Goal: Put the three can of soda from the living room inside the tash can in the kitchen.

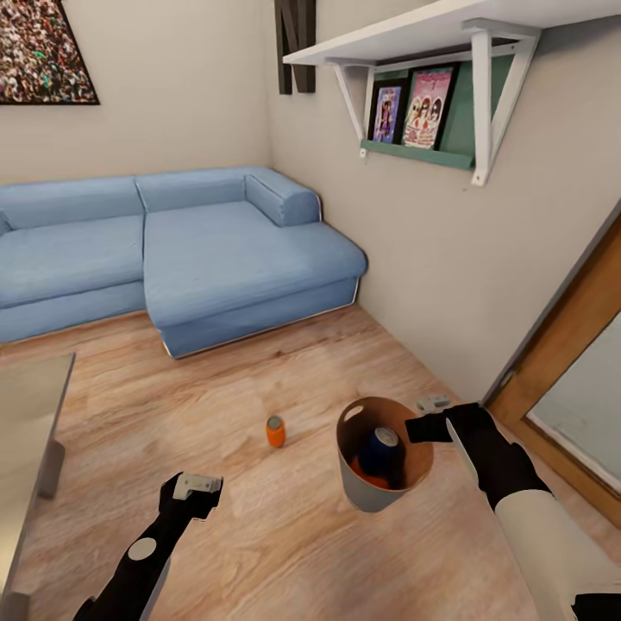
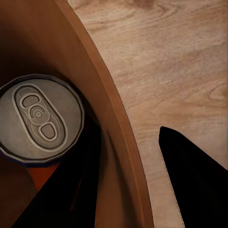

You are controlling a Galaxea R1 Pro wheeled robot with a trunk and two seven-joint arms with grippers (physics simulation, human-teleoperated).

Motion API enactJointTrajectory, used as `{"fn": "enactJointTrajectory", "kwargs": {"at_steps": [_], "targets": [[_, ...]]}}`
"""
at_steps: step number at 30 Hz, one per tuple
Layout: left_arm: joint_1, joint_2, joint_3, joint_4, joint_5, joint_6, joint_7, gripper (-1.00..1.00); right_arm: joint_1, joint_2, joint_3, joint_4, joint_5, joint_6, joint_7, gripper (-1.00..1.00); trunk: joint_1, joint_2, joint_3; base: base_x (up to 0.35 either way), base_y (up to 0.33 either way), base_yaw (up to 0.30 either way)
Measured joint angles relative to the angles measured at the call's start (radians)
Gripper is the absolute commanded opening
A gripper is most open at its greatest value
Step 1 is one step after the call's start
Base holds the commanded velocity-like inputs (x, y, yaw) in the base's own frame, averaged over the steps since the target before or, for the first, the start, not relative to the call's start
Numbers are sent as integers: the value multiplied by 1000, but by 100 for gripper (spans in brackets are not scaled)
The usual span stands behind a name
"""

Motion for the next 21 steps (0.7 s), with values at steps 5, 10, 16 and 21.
{"fn": "enactJointTrajectory", "kwargs": {"at_steps": [5,10,16,21], "targets": [[0,0,0,0,0,0,0,100,0,0,1,0,2,0,0,-100,0,0,4,317,-91,100],[0,0,0,0,0,0,-1,100,0,0,0,0,1,0,0,-100,0,0,6,319,-71,32],[0,0,0,0,1,0,-4,100,0,-1,0,0,0,2,0,-100,0,0,6,323,-11,4],[0,0,0,0,1,0,-4,100,0,-1,-1,0,4,1,0,-100,0,0,6,324,-1,0]]}}
